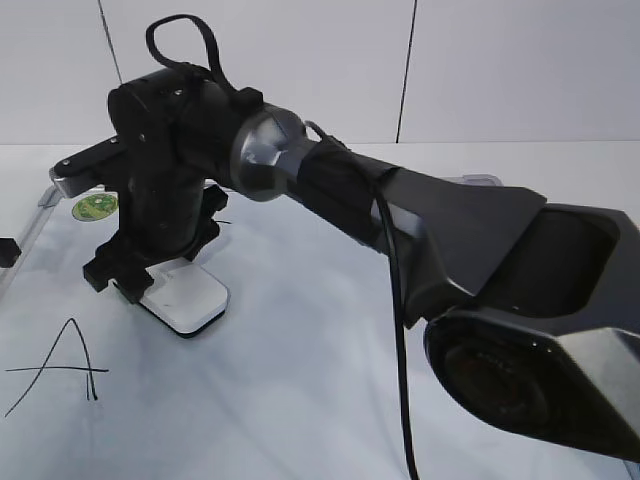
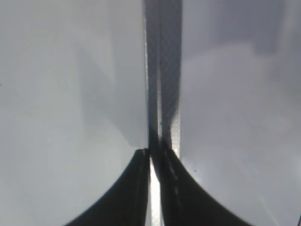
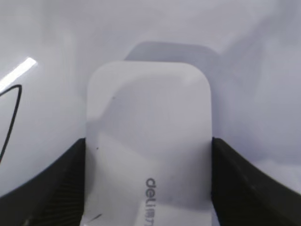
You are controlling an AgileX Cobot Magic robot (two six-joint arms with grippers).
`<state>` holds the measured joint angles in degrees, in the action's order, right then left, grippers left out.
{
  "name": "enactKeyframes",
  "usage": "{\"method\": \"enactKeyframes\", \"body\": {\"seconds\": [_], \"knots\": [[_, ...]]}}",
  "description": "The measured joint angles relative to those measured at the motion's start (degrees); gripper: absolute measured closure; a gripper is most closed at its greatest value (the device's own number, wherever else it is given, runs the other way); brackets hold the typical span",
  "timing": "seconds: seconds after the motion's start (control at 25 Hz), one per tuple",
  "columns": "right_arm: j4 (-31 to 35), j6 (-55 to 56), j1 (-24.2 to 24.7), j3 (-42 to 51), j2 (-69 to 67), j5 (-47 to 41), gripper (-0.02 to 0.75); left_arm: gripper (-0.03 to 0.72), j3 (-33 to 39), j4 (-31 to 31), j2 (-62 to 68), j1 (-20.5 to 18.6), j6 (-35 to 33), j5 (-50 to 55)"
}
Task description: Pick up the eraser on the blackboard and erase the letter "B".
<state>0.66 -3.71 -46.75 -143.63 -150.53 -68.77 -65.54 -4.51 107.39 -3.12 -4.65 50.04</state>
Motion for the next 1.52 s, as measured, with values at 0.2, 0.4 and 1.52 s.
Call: {"method": "enactKeyframes", "body": {"seconds": [0.2, 0.4, 1.52], "knots": [[2.1, 2.11, 1.83, -0.22, -0.25, 0.65, 0.216, 0.634, 0.0, -0.1, 0.0, 0.0, 0.0, 0.0], [1.62, 4.51, 4.88, -0.22, -0.51, 2.26, 0.216, 0.634, 0.0, -0.31, 0.0, 0.0, 0.0, 0.0], [-5.47, 4.95, 13.25, -0.3, -1.05, 4.28, 0.216, 0.635, 0.0, -0.91, 0.0, 0.0, 0.0, -0.21]]}}
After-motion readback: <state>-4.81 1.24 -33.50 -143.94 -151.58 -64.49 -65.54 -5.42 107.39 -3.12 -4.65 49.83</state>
